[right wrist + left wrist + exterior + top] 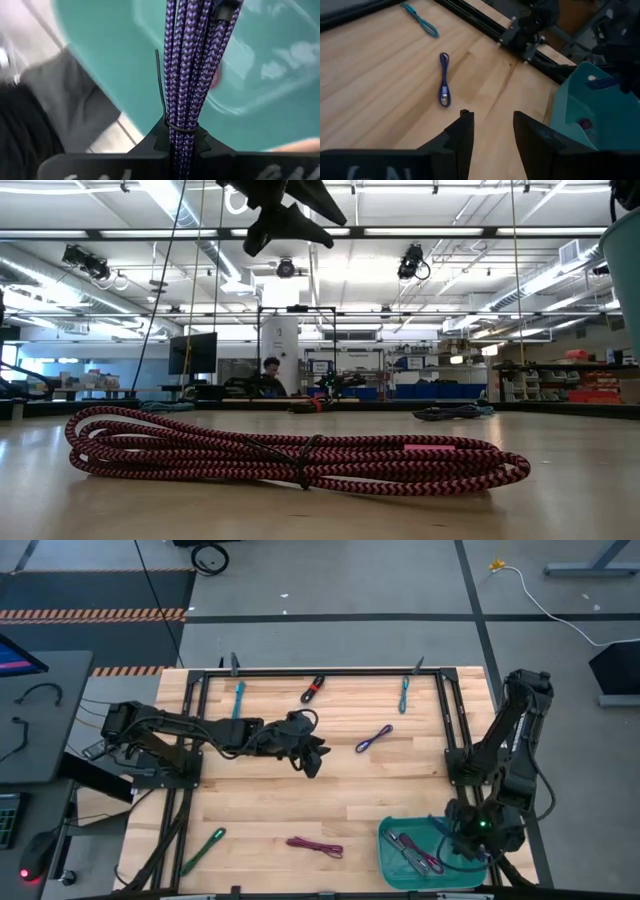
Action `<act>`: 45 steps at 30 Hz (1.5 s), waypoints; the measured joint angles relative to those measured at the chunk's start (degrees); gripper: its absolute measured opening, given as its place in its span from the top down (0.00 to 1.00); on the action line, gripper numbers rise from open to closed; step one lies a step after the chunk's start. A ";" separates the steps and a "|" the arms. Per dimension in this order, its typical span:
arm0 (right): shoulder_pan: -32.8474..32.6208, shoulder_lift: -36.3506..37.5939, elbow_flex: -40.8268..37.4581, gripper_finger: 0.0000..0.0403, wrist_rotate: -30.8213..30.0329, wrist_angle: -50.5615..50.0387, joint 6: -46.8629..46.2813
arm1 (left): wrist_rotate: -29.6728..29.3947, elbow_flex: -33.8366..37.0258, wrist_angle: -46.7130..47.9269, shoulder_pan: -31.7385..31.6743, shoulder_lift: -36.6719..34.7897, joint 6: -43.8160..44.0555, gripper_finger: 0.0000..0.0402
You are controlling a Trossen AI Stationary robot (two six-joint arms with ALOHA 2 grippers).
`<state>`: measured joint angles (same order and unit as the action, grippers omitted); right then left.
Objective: Pick and place USB-C Cables
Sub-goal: Put the purple charger cable into the green bin
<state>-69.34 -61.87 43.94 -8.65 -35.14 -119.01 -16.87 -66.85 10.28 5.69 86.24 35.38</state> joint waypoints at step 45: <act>10.32 -16.01 18.58 0.67 18.71 -9.13 -1.85 | -1.70 0.00 31.81 8.84 -24.84 -14.05 0.65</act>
<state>-59.02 -77.88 62.52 10.05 -44.27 -120.87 -18.56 -66.85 42.08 14.52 61.40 21.33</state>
